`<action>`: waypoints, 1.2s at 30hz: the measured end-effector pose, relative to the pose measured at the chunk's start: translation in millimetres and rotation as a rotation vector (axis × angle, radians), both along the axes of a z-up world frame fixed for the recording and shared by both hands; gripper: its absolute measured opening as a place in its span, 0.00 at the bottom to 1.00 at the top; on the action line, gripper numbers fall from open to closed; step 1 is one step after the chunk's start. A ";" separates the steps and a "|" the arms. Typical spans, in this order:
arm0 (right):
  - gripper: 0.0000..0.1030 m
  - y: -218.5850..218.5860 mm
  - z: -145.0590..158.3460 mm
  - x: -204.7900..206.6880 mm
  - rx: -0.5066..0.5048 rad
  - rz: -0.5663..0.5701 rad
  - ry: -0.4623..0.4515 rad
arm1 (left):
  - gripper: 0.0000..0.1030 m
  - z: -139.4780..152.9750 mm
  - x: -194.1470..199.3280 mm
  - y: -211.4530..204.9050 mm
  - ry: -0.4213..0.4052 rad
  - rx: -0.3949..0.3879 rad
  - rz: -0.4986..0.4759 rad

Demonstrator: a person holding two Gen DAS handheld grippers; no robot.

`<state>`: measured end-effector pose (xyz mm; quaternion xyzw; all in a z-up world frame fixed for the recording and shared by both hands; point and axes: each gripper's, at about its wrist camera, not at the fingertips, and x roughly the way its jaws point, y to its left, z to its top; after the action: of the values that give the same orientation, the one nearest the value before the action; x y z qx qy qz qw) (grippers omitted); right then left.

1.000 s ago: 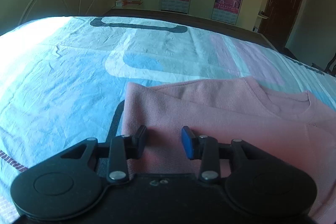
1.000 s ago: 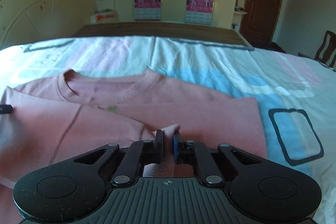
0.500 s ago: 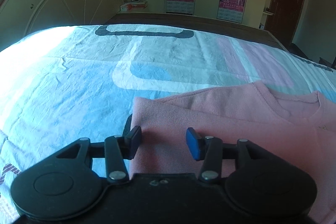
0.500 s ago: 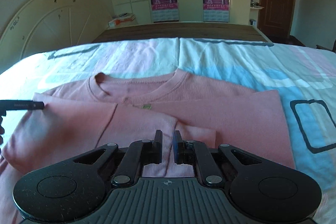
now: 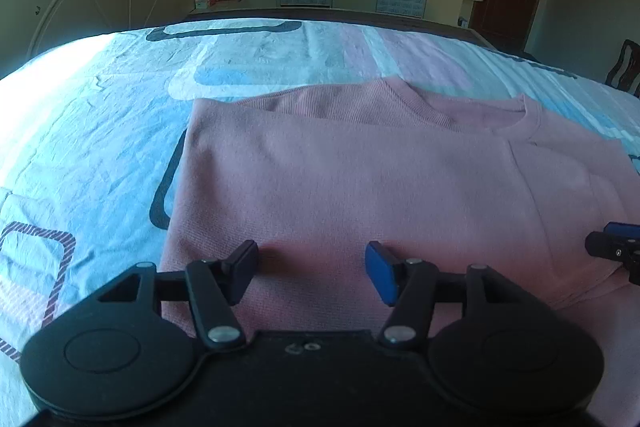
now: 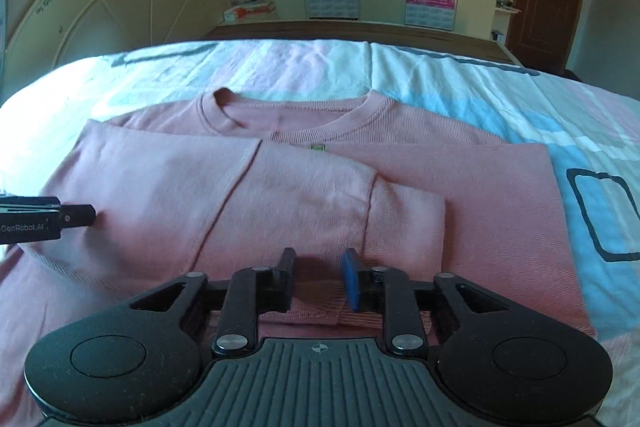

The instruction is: Fold small clothes

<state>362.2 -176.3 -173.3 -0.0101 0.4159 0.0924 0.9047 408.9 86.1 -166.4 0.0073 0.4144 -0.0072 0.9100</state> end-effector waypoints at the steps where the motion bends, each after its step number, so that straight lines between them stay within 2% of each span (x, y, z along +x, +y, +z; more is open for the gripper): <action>1: 0.35 0.1 -4.1 -1.5 -0.026 0.000 -0.002 | 0.58 -3.1 -3.2 -2.1 -0.012 0.020 -0.004; 7: 0.35 -13.1 2.3 -9.2 0.005 -0.039 0.000 | 0.58 0.8 -7.1 -1.1 -0.001 0.025 0.018; 11: 0.35 -13.1 -3.7 -12.9 -0.022 -0.024 0.011 | 0.59 -0.1 -11.8 -3.4 0.000 0.044 0.026; 14: 0.35 -17.2 5.8 -15.9 0.010 -0.032 0.009 | 0.59 6.0 -17.8 -3.9 0.012 0.034 0.050; 17: 0.35 -19.5 19.7 -28.5 0.044 -0.008 -0.016 | 0.59 17.0 -29.0 -10.4 -0.001 0.013 0.042; 22: 0.35 -9.4 24.9 -49.0 0.090 0.073 -0.005 | 0.59 30.3 -60.3 -39.2 -0.027 -0.018 -0.005; 26: 0.35 5.3 18.3 -61.8 0.119 0.148 0.025 | 0.59 19.9 -79.2 -62.1 -0.003 -0.022 -0.042; 29: 0.35 9.3 5.2 -70.5 0.096 0.194 0.061 | 0.59 4.5 -88.0 -69.7 0.032 0.012 -0.037; 31: 0.35 0.7 -3.3 -77.9 0.061 0.205 0.069 | 0.62 -2.8 -98.3 -64.6 0.027 0.026 -0.020; 32: 0.35 -5.2 -5.1 -81.2 0.046 0.208 0.063 | 0.68 -3.8 -103.5 -60.3 0.023 0.039 -0.005; 34: 0.35 -21.0 -6.6 -87.8 0.023 0.196 0.056 | 0.72 -3.6 -112.5 -45.9 0.031 0.045 0.034; 36: 0.35 -38.4 -6.8 -93.5 0.023 0.172 0.060 | 0.72 -2.3 -121.6 -34.5 0.040 0.051 0.059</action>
<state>268.7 -214.7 -180.1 -0.0326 0.4393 0.1746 0.8806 287.3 51.6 -168.6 0.0179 0.4327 0.0300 0.9009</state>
